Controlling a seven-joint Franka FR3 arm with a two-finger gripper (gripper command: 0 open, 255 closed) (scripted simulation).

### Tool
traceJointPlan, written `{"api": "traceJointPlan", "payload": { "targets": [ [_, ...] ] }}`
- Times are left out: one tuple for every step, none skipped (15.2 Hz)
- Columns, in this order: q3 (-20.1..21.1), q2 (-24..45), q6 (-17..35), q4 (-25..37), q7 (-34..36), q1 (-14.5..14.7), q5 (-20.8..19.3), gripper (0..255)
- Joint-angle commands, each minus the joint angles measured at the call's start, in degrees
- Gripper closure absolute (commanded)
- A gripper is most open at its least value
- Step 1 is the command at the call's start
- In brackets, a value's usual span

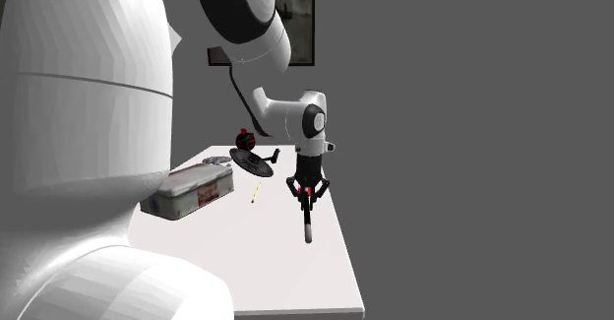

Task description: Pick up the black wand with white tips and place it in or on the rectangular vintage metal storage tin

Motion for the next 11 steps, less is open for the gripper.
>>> {"api": "traceJointPlan", "payload": {
  "targets": [
    [0.0, -0.7, -1.2, 0.6, 0.1, 0.0, -0.1, 255],
    [0.0, -1.1, -1.9, 0.9, 0.2, 0.0, -0.2, 255],
    [0.0, -1.4, -2.6, 1.2, 0.2, 0.0, -0.2, 255],
    [-0.1, -1.8, -3.3, 1.5, 0.3, 0.0, -0.3, 255],
    [-0.1, -2.2, -4.0, 1.8, 0.3, 0.0, -0.3, 255],
    [-0.1, -2.5, -4.7, 2.2, 0.4, 0.1, -0.4, 255],
    [-0.1, -2.9, -5.4, 2.6, 0.4, 0.1, -0.4, 255],
    [-0.1, -3.2, -6.1, 2.9, 0.4, 0.1, -0.5, 255],
    [-0.1, -3.5, -6.8, 3.3, 0.5, 0.1, -0.5, 255],
    [-0.1, -3.9, -7.6, 3.7, 0.5, 0.1, -0.5, 255],
    [-0.1, -4.2, -8.3, 4.1, 0.6, 0.1, -0.6, 255]
  ]
}}
